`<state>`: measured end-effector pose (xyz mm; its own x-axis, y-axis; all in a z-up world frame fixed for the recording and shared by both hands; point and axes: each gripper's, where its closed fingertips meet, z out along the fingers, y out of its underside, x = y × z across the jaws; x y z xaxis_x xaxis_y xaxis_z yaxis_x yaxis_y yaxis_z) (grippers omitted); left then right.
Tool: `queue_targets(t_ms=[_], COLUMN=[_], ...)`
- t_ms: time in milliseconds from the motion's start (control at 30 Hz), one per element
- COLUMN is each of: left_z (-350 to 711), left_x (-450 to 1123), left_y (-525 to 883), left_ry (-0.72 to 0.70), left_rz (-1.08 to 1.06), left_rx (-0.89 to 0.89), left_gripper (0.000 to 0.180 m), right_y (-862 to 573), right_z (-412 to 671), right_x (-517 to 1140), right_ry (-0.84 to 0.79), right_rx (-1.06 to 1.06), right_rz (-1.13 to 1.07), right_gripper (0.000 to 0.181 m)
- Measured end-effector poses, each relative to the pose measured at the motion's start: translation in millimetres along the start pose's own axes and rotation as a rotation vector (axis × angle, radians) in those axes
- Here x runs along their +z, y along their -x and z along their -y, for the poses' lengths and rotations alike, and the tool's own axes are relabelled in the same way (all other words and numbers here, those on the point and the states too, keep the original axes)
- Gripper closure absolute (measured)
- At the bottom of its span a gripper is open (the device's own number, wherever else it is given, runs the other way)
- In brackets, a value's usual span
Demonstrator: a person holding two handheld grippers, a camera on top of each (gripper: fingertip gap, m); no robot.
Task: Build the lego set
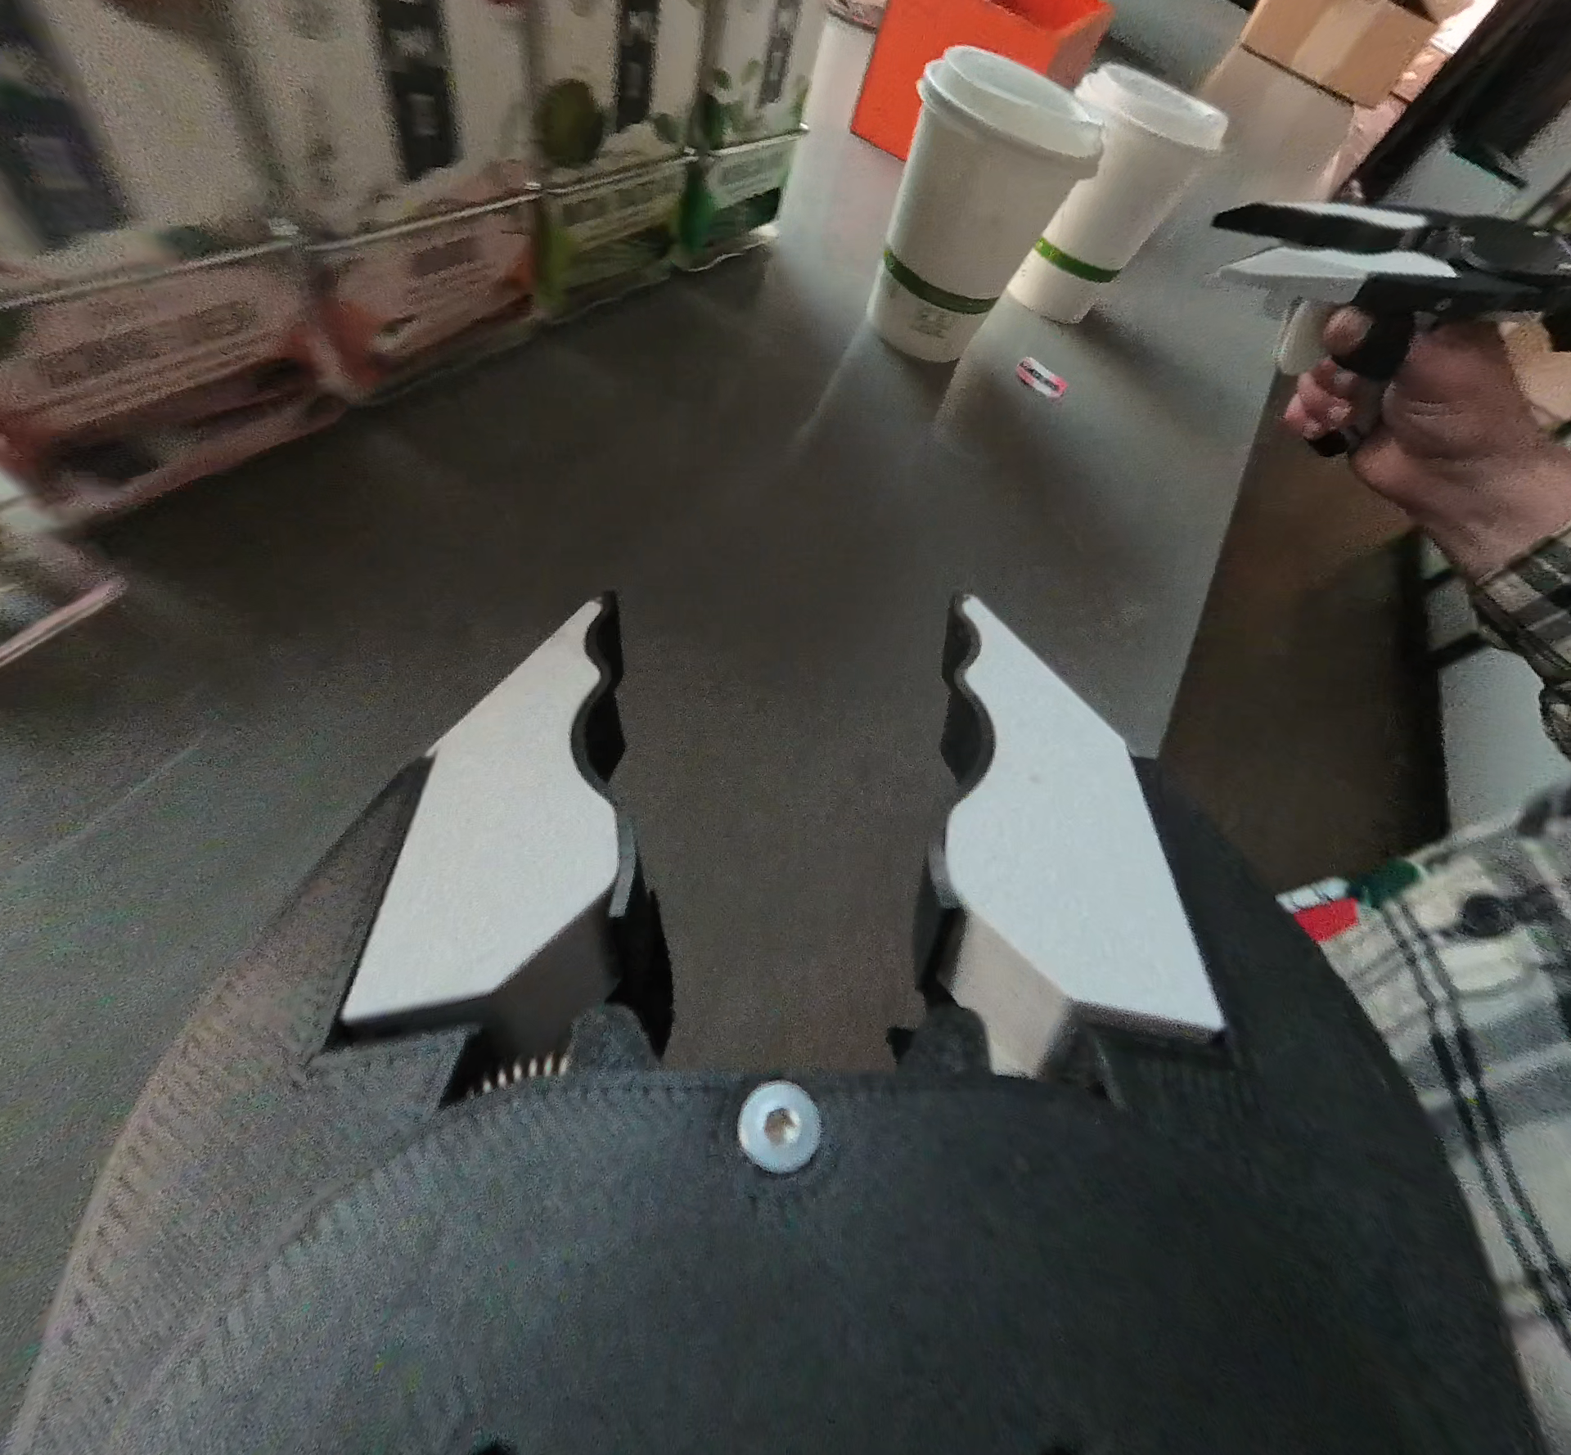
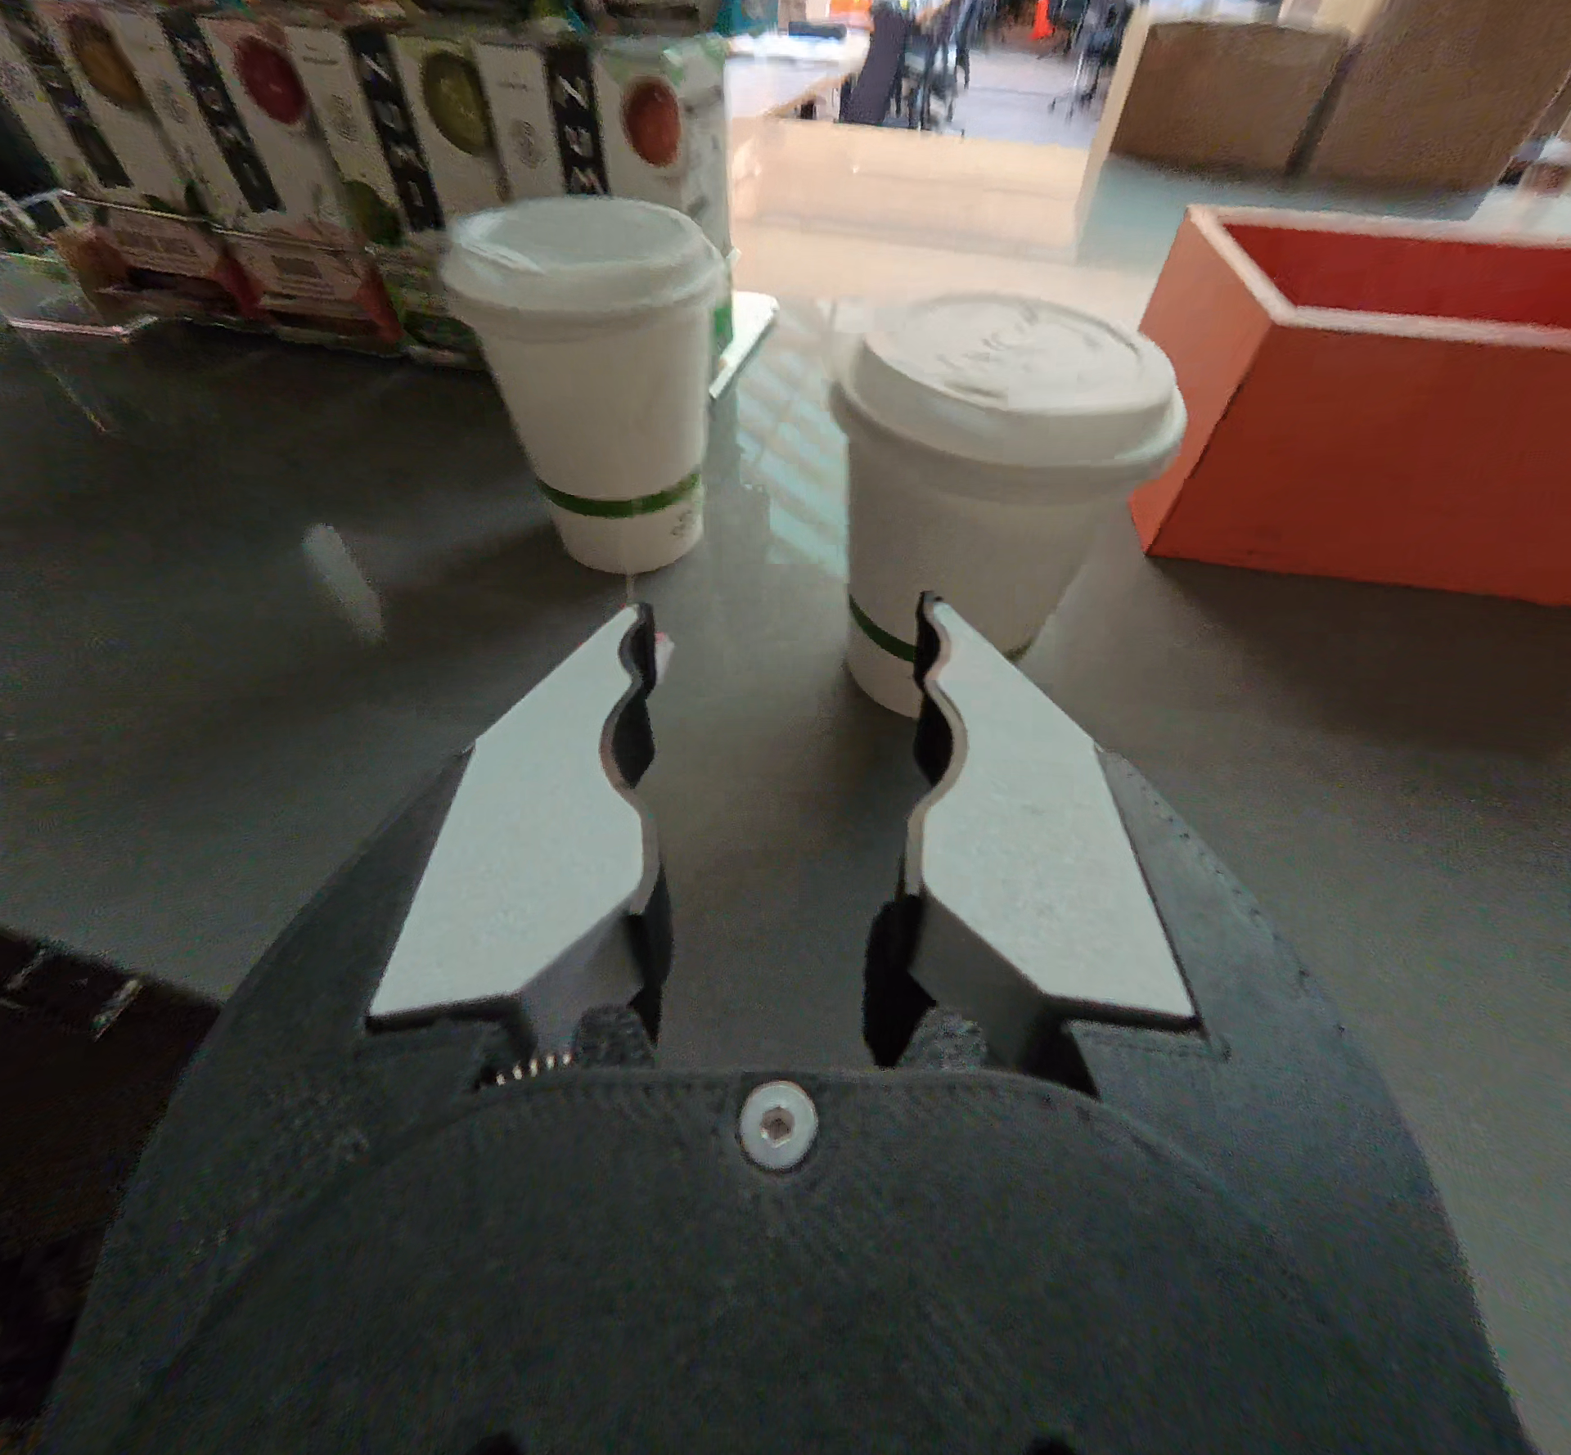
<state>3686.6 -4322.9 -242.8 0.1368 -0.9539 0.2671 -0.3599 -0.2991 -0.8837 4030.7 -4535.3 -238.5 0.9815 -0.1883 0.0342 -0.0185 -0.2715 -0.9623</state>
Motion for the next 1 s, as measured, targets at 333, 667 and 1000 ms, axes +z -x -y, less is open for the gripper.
queue_targets(t_ms=[333, 667, 1000], left_z=[-2.3, -53.9, -95.3], left_x=[-323.2, -744.5, -900.5], left_y=[83.3, 382.6, 647.3], left_ry=[-0.148, 0.098, 0.613], left_rz=[0.338, 0.966, 0.890], left_rx=[0.150, 0.254, 0.237], left_gripper=[0.140, 0.133, 0.143], right_y=[237.1, 549.2, 674.4], right_z=[63.8, 65.3, 47.9], right_x=[20.3, 111.6, 175.6], right_ry=[-0.094, -0.026, 0.156], right_rx=[-0.254, -0.142, -0.032], right_rz=[0.332, 0.533, 0.549], right_gripper=[0.150, 0.150, 0.152])
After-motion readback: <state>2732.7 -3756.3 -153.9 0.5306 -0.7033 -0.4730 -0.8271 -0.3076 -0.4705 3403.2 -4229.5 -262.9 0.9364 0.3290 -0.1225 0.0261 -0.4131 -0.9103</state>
